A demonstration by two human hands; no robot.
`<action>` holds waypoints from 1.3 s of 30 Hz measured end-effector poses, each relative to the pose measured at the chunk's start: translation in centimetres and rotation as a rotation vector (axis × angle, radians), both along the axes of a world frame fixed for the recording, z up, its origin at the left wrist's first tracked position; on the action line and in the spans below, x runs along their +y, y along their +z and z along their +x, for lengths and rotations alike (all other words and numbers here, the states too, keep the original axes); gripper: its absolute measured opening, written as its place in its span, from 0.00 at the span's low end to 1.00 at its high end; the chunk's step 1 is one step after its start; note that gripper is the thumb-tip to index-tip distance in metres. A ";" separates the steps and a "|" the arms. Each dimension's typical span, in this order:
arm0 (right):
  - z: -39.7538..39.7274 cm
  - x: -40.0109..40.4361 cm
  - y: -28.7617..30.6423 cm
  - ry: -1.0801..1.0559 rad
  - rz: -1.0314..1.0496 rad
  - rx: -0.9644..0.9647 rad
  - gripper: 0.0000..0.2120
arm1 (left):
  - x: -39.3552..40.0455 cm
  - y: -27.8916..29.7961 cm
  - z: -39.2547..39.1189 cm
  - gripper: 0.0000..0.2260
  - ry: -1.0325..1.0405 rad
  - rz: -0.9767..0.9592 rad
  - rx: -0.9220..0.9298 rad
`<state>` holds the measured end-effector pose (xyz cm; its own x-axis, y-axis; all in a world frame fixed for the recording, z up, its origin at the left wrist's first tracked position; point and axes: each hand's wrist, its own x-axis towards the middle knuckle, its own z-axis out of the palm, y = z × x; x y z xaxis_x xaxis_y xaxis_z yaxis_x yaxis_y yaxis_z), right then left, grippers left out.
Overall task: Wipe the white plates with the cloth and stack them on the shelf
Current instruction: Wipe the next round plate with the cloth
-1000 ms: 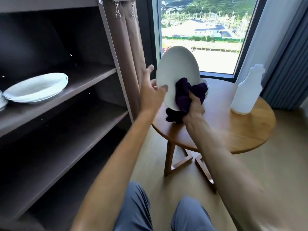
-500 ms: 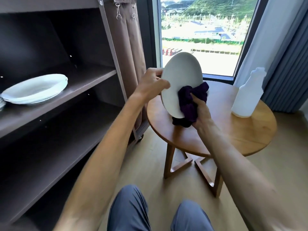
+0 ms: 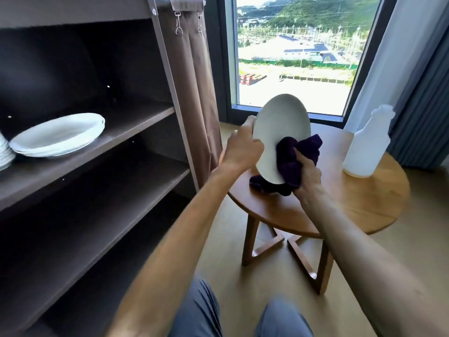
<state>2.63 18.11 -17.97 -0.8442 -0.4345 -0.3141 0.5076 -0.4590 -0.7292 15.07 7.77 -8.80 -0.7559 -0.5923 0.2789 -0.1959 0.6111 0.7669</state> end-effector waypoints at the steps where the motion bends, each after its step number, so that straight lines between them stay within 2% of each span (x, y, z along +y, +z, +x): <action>1: -0.2 0.2 -0.2 0.003 0.034 0.027 0.21 | -0.9 1.1 0.2 0.17 -0.035 0.019 -0.071; 3: -0.1 -0.2 -0.2 0.000 0.049 0.032 0.25 | -2.3 2.8 0.4 0.17 -0.080 0.149 -0.130; 4: 0.0 -0.5 -0.2 -0.018 0.053 0.015 0.26 | -2.1 3.0 0.5 0.18 -0.080 0.237 -0.090; 6: 0.6 -1.7 0.3 -0.056 0.047 -0.043 0.24 | -1.1 2.0 0.4 0.28 0.029 0.335 0.064; 9: 1.7 -3.2 0.6 -0.035 -0.089 -0.169 0.21 | 1.2 -1.5 -0.6 0.35 0.129 0.328 0.185; 13: 2.9 -4.1 -0.4 0.031 -0.179 -0.188 0.11 | 3.5 -4.4 -1.7 0.25 0.149 0.374 0.201; 14: 3.0 -4.0 -0.6 0.030 -0.191 -0.179 0.16 | 3.5 -4.5 -1.6 0.22 0.183 0.361 0.221; 15: 2.9 -3.8 -0.9 0.023 -0.190 -0.168 0.26 | 3.1 -4.3 -1.5 0.20 0.207 0.344 0.228; 16: 2.7 -3.6 -1.2 0.005 -0.155 -0.145 0.37 | 2.6 -3.7 -1.1 0.19 0.221 0.312 0.209; 17: 2.3 -3.3 -1.8 -0.019 -0.109 -0.109 0.41 | 1.7 -3.0 -0.9 0.19 0.213 0.265 0.177; 19: 1.7 -2.7 -1.9 -0.018 -0.036 -0.069 0.32 | -0.3 -0.9 -0.1 0.21 0.136 0.140 0.013; 21: 1.2 -2.1 -1.7 -0.018 0.028 -0.043 0.25 | -1.5 1.3 0.6 0.15 0.040 0.070 -0.207; 23: 0.6 -1.8 -1.6 0.001 0.104 0.098 0.24 | -2.3 3.4 1.1 0.11 -0.058 0.038 -0.408; 25: 0.4 -1.7 -1.6 0.042 0.148 0.210 0.24 | -3.5 4.5 1.5 0.07 -0.096 0.077 -0.490; 27: 0.5 -2.0 -1.3 0.010 0.156 0.217 0.24 | -4.0 4.1 1.6 0.10 -0.070 0.208 -0.356; 29: 0.7 -2.7 -1.0 -0.067 0.100 0.136 0.23 | -3.2 2.1 1.5 0.25 0.042 0.379 -0.035; 31: 1.1 -3.8 -0.9 -0.118 0.023 -0.018 0.21 | -0.8 -0.8 1.4 0.34 0.129 0.412 0.210; 33: 1.8 -4.6 -1.2 -0.078 -0.090 -0.114 0.20 | 2.1 -3.8 0.9 0.35 0.110 0.283 0.227; 35: 2.7 -5.0 -1.4 -0.025 -0.157 -0.124 0.14 | 3.7 -5.5 0.3 0.33 0.130 0.181 0.255; 37: 2.9 -4.8 -1.3 -0.048 -0.120 -0.076 0.10 | 3.2 -5.1 0.1 0.30 0.168 0.139 0.269; 39: 2.2 -3.9 -0.7 -0.116 0.000 0.003 0.12 | 1.4 -3.5 0.3 0.27 0.112 0.088 0.226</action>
